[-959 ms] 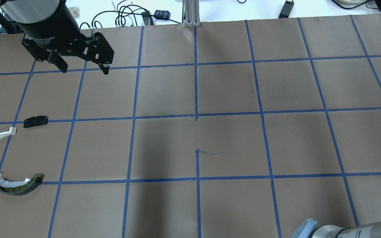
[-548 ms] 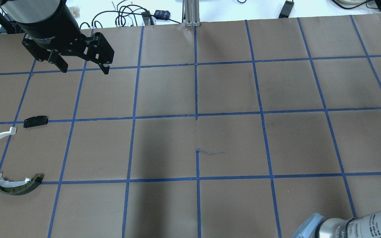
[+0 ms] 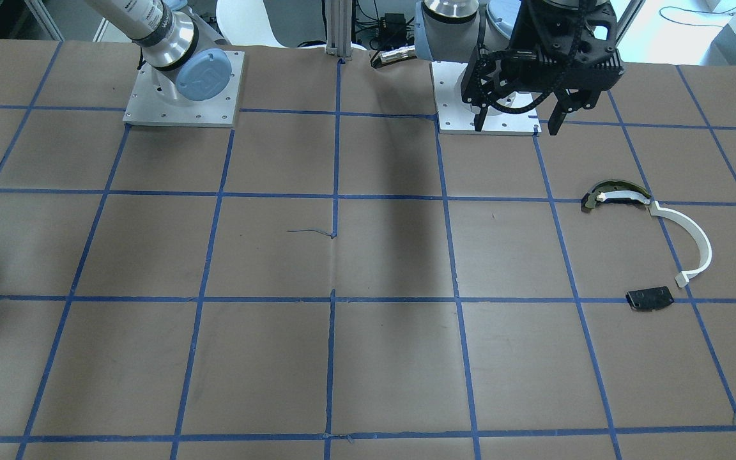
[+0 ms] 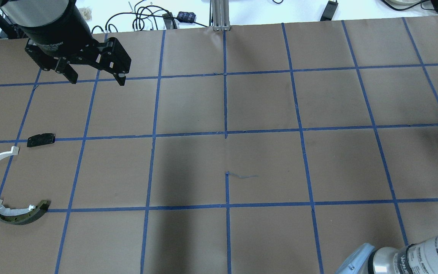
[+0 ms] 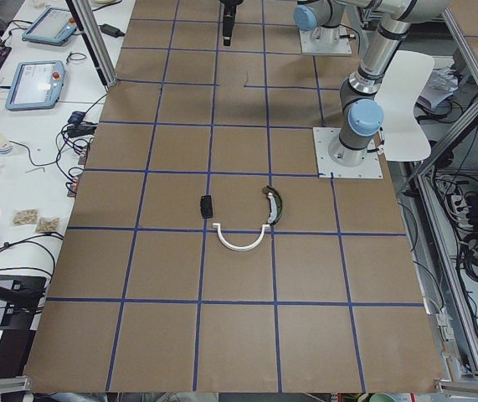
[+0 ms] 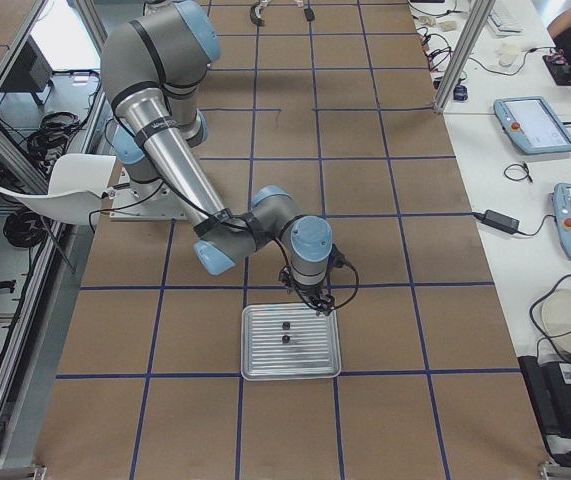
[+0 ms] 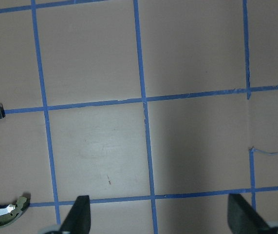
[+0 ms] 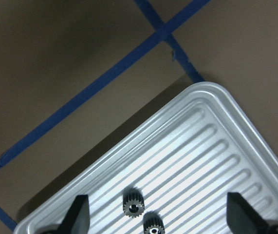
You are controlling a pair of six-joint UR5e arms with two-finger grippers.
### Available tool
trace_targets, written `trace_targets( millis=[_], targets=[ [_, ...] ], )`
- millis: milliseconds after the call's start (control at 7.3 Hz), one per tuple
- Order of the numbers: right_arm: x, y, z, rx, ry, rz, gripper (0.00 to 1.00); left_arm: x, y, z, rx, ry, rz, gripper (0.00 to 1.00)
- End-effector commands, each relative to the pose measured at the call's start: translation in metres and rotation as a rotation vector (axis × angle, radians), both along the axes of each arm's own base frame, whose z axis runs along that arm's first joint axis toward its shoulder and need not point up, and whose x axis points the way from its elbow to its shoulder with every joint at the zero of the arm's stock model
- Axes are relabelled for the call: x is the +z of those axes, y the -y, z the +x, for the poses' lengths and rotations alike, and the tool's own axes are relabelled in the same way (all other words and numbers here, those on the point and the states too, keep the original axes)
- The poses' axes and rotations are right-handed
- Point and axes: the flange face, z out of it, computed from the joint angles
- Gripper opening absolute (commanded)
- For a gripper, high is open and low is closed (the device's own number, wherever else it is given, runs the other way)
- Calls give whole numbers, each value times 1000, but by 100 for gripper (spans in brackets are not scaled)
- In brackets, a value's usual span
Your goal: Place bearing gear from tray to pile
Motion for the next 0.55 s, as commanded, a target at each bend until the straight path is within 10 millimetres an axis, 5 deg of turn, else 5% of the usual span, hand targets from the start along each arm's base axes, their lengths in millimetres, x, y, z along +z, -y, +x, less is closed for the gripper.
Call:
trace_targets(
  millis=[0,411],
  targets=[
    [-34,-14,-22,77,23,13,100,-1,0,0,0,0,1,100],
    [-60,-14,-24,143,54,35,100,-1,0,0,0,0,1,100]
  ],
)
